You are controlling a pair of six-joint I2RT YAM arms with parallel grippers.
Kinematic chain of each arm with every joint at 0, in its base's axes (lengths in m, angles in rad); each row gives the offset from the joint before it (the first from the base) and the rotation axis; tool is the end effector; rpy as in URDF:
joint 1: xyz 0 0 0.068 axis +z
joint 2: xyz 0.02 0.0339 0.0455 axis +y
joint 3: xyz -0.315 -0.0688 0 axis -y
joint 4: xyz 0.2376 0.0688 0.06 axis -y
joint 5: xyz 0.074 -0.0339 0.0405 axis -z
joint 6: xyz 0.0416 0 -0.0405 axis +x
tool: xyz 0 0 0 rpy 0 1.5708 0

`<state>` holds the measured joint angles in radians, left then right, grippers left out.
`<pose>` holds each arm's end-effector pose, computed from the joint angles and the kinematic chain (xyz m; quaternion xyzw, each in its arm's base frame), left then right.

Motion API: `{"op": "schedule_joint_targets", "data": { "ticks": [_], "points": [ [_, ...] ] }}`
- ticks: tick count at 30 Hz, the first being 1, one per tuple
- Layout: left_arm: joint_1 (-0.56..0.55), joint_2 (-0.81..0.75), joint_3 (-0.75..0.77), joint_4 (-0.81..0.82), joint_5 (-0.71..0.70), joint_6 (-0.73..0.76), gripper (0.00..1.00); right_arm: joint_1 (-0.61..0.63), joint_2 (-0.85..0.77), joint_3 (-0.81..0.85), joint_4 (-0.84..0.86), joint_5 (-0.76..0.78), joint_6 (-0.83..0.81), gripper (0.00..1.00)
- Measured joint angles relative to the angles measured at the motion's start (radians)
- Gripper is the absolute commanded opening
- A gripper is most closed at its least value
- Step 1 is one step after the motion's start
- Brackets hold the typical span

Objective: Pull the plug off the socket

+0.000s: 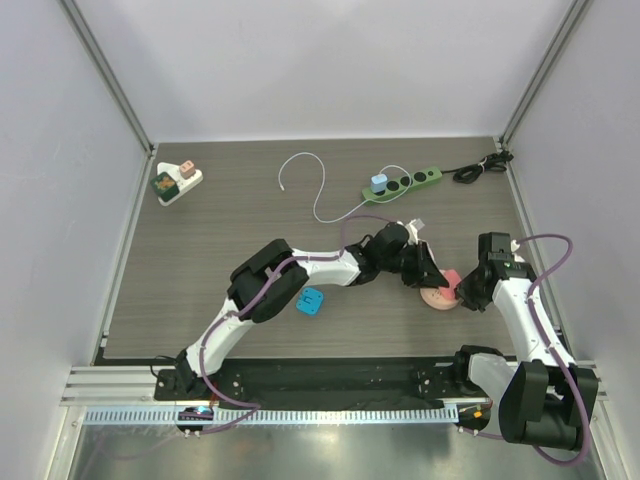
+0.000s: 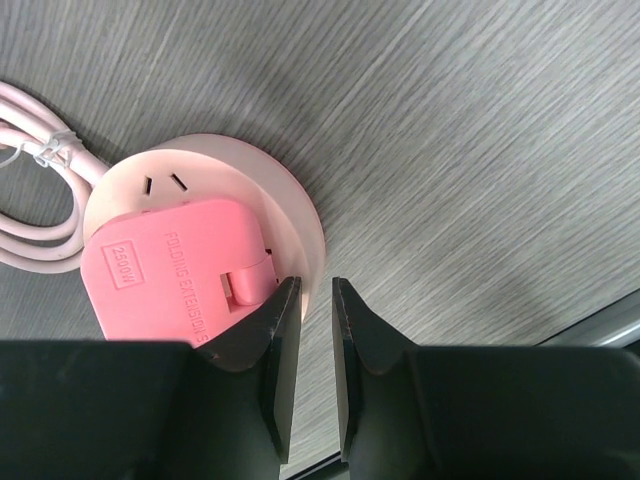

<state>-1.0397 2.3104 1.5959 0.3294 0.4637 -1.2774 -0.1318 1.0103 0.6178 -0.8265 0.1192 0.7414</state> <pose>0.2646 -0.4873 0.1941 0.0318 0.8167 -0.5746 0.0433 0.1329 -0.0226 0.2366 0.4250 0.8862 -0.0035 0.1842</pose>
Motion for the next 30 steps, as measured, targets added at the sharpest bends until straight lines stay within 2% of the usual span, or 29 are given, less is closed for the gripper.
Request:
{"op": "schedule_joint_targets", "data": {
  "ticks": [5, 8, 14, 18, 21, 25, 30],
  "points": [
    [0.013, 0.000, -0.039, 0.084, 0.002, -0.092, 0.00, 0.000, 0.013, 0.006, 0.021, -0.005, 0.000, 0.25],
    [0.023, -0.016, -0.038, 0.204, 0.019, -0.159, 0.00, 0.003, 0.031, -0.001, 0.005, -0.004, -0.003, 0.25],
    [0.029, -0.095, -0.021, 0.358, 0.047, -0.197, 0.00, 0.006, 0.040, -0.006, -0.016, -0.016, -0.004, 0.24],
    [0.026, -0.139, -0.020, 0.244, 0.043, -0.105, 0.00, 0.006, 0.020, -0.005, -0.009, -0.017, -0.004, 0.25],
    [0.026, -0.208, -0.027, 0.060, -0.001, 0.030, 0.00, 0.006, 0.000, -0.005, -0.011, -0.018, -0.005, 0.25],
    [0.025, -0.325, -0.029, -0.206, -0.118, 0.237, 0.00, 0.006, -0.024, -0.005, -0.011, -0.019, -0.005, 0.25],
    [0.026, -0.450, -0.056, -0.443, -0.317, 0.434, 0.00, 0.006, -0.048, -0.005, -0.003, -0.042, -0.014, 0.26]
  ]
}}
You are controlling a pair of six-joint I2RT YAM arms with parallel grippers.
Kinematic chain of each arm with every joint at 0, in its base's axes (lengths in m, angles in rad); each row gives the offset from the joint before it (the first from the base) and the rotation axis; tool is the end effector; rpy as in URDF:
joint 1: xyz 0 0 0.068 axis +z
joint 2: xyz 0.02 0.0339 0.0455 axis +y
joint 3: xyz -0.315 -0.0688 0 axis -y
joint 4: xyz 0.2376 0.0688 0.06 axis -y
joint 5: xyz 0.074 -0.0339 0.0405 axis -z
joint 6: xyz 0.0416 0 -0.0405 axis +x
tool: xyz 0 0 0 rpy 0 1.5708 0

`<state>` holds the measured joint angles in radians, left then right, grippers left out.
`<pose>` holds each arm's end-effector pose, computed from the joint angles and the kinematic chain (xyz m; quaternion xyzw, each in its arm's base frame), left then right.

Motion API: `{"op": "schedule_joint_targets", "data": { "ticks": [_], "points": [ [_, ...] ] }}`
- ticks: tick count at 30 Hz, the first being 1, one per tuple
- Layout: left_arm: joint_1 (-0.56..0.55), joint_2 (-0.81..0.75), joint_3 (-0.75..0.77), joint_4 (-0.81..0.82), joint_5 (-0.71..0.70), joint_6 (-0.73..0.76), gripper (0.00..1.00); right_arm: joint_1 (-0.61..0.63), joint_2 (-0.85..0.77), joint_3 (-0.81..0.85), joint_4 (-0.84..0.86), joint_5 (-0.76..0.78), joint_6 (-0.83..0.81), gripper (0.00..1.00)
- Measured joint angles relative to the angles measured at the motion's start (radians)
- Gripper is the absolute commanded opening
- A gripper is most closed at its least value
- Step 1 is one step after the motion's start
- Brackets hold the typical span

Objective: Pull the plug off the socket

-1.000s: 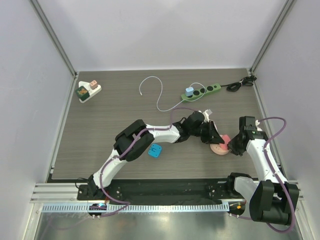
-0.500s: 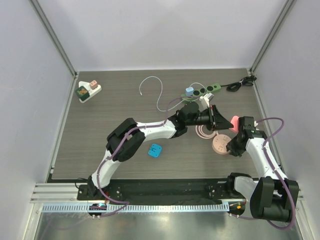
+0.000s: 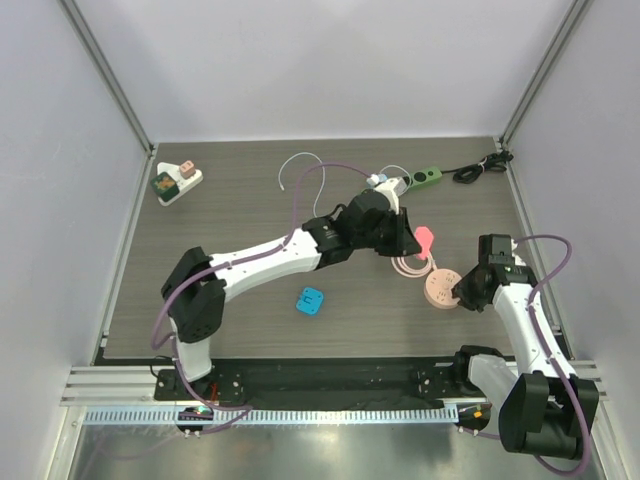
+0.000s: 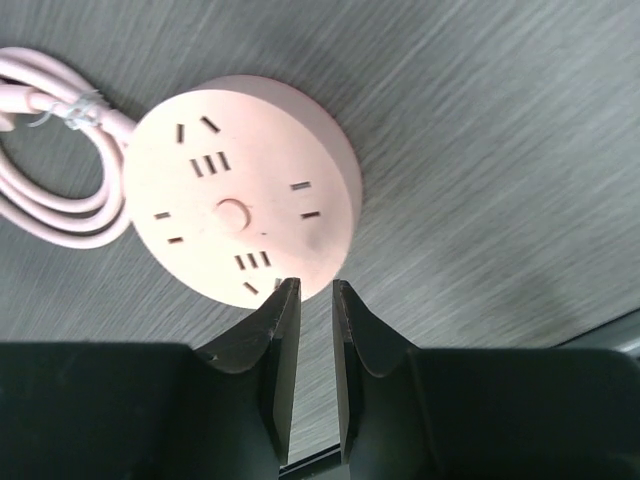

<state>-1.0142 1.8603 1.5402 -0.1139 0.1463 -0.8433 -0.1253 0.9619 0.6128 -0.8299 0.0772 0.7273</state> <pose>0.2372 -0.3928 0.3492 0.1109 0.8341 -0.4668 0.2722 0.1263 -0.0191 0.2403 0.4121 0.8893 0.0215 0.1970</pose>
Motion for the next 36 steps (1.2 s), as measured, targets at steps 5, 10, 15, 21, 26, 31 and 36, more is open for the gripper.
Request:
{"op": "schedule_joint_targets", "data": {
  "ticks": [5, 10, 15, 21, 26, 31, 36],
  "points": [
    [-0.016, -0.078, -0.086, -0.200, -0.281, 0.108, 0.00, 0.000, -0.002, 0.000, 0.025, -0.039, -0.021, 0.27],
    [-0.068, -0.085, -0.148, -0.387, -0.526, 0.154, 0.00, 0.000, -0.013, 0.000, 0.044, -0.078, -0.037, 0.29],
    [-0.127, -0.023, -0.116, -0.566, -0.748, 0.170, 0.00, 0.000, -0.018, 0.000, 0.060, -0.119, -0.051, 0.29],
    [-0.159, 0.208, 0.043, -0.791, -0.975, 0.145, 0.00, 0.000, -0.018, 0.000, 0.068, -0.145, -0.066, 0.29],
    [-0.161, 0.272, 0.025, -0.874, -1.041, 0.132, 0.00, 0.000, -0.018, 0.000, 0.072, -0.158, -0.071, 0.29],
    [-0.161, 0.272, 0.014, -0.882, -1.061, 0.130, 0.34, 0.000, -0.018, 0.000, 0.074, -0.167, -0.072, 0.30],
    [-0.161, 0.242, -0.048, -0.816, -1.027, 0.155, 0.82, 0.000, -0.017, 0.000, 0.074, -0.171, -0.073, 0.30]
  ]
}}
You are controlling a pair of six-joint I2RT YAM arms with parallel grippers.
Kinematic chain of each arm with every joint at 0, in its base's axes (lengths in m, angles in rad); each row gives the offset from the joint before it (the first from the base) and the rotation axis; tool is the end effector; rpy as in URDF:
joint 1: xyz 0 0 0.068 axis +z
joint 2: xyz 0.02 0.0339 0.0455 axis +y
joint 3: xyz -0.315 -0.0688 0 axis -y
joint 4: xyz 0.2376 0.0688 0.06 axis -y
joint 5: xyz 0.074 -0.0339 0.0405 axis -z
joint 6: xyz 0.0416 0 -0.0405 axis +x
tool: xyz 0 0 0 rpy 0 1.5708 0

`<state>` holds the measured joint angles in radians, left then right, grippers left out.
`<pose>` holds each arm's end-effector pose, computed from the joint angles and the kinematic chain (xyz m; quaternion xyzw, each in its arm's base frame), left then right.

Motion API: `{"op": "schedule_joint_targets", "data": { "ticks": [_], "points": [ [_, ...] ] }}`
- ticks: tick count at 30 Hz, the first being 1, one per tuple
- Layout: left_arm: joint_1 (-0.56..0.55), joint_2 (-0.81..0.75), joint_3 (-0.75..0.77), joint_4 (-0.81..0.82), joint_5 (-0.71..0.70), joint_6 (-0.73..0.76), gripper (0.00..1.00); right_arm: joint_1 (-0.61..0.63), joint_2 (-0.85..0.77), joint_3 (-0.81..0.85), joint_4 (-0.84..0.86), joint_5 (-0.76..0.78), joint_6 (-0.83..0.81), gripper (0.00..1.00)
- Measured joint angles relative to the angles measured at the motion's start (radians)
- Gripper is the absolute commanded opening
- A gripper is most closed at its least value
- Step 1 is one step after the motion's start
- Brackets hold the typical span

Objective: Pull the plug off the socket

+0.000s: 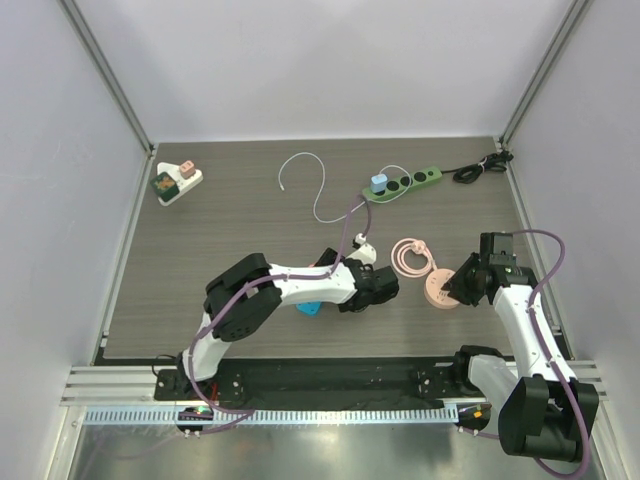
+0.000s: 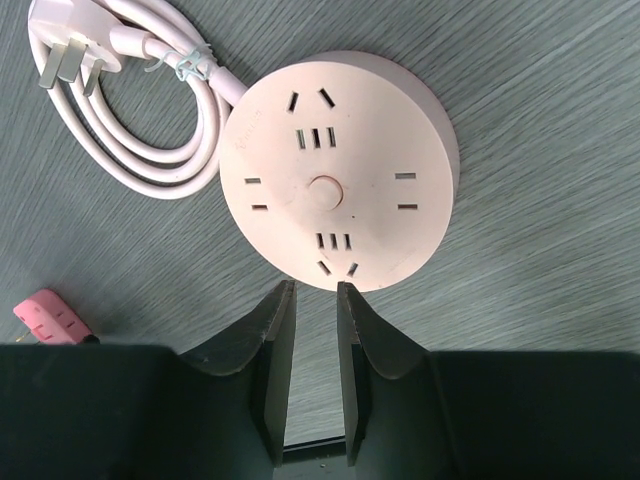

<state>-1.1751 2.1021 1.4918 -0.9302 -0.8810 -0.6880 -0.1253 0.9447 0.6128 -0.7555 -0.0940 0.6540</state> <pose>0.1883 -0.3676 0.1976 0.2118 0.8793 0.2434 0.3503 0.1327 -0.0128 0.2459 0.3580 0.9014 0.1065 0.2189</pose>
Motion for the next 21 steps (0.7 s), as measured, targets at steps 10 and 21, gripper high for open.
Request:
{"op": "schedule_joint_targets", "data": {
  "ticks": [10, 21],
  "points": [
    [0.000, -0.238, -0.088, 0.090, 0.064, 0.036, 0.98, 0.001, -0.023, 0.000, 0.000, -0.007, -0.002, 0.32],
    [0.124, -0.698, -0.360, 0.428, 0.415, 0.053, 0.99, 0.154, 0.120, 0.208, 0.015, 0.035, -0.018, 0.43]
  ]
}}
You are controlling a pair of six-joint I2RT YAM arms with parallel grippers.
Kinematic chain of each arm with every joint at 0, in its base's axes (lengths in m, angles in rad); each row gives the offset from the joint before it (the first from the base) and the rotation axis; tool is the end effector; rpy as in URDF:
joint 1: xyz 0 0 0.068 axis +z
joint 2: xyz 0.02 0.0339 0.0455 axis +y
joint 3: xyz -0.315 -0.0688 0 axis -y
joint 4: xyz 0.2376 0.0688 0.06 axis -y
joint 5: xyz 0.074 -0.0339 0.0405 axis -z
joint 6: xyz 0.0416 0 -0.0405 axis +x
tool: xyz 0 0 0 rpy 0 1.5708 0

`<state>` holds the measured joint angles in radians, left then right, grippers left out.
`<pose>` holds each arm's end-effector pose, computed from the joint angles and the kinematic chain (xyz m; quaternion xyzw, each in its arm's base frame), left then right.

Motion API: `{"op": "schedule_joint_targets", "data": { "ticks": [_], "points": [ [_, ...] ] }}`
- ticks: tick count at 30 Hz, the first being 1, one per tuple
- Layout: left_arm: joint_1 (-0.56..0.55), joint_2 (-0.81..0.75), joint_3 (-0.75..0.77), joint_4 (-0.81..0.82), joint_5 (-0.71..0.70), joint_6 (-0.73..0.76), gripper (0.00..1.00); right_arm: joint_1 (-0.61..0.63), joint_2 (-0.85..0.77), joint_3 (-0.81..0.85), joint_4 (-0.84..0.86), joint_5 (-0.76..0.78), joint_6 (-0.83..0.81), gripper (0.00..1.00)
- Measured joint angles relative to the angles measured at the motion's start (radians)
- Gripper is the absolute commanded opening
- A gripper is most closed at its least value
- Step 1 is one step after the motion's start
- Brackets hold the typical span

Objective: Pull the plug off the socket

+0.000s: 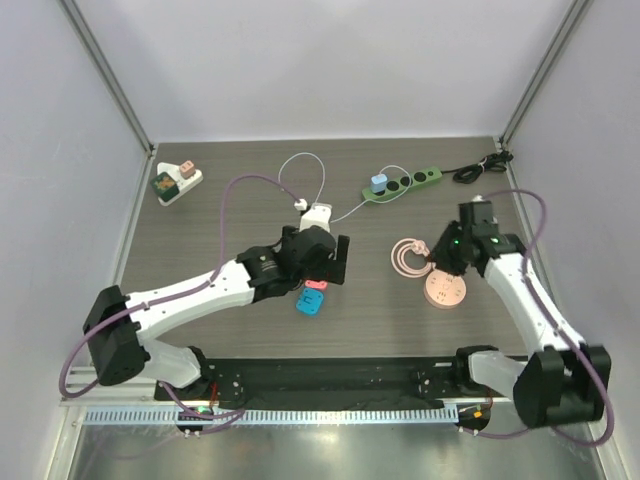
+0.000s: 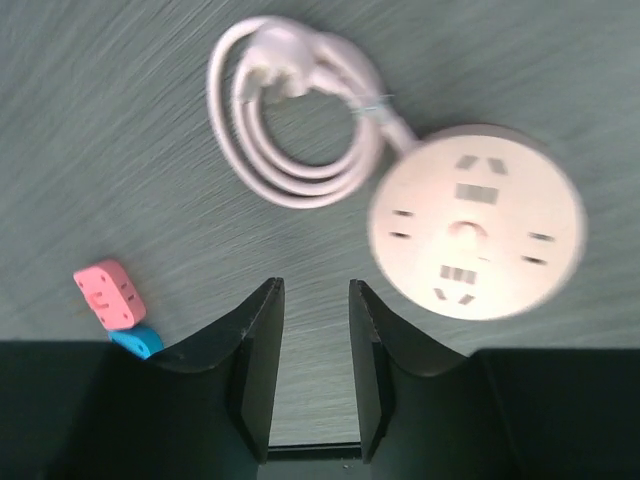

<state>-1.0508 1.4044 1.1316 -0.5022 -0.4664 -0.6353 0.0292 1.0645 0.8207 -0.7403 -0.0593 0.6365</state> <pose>0.1614 -0.2443 0.3401 0.0974 0.8961 -0.1398 0.4098 0.1761 0.0076 0.2936 0.2779 0.9156 0.1213 0.2639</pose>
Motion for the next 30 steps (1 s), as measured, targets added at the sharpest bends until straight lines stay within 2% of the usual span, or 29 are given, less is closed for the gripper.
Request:
{"op": "schedule_joint_targets", "data": {
  "ticks": [3, 6, 13, 19, 26, 30],
  "points": [
    [0.026, -0.057, -0.073, 0.048, 0.082, -0.019, 1.00, 0.152, 0.145, 0.071, 0.011, 0.068, 0.002, 0.51],
    [0.026, -0.126, -0.131, 0.083, 0.156, -0.042, 1.00, 0.249, 0.267, 0.116, 0.021, 0.113, 0.009, 0.53],
    [0.026, -0.319, -0.203, 0.156, 0.267, -0.095, 1.00, 0.279, 0.375, 0.095, 0.032, 0.229, 0.029, 0.61],
    [0.026, -0.439, -0.248, 0.171, 0.306, -0.119, 0.99, 0.224, 0.376, 0.040, 0.044, 0.320, 0.035, 0.62],
    [0.026, -0.533, -0.280, 0.161, 0.347, -0.149, 0.99, -0.008, 0.246, -0.079, 0.127, 0.358, 0.050, 0.61],
    [0.026, -0.581, -0.316, 0.144, 0.372, -0.174, 0.99, -0.019, 0.191, -0.118, 0.108, 0.383, 0.082, 0.62]
  ]
}}
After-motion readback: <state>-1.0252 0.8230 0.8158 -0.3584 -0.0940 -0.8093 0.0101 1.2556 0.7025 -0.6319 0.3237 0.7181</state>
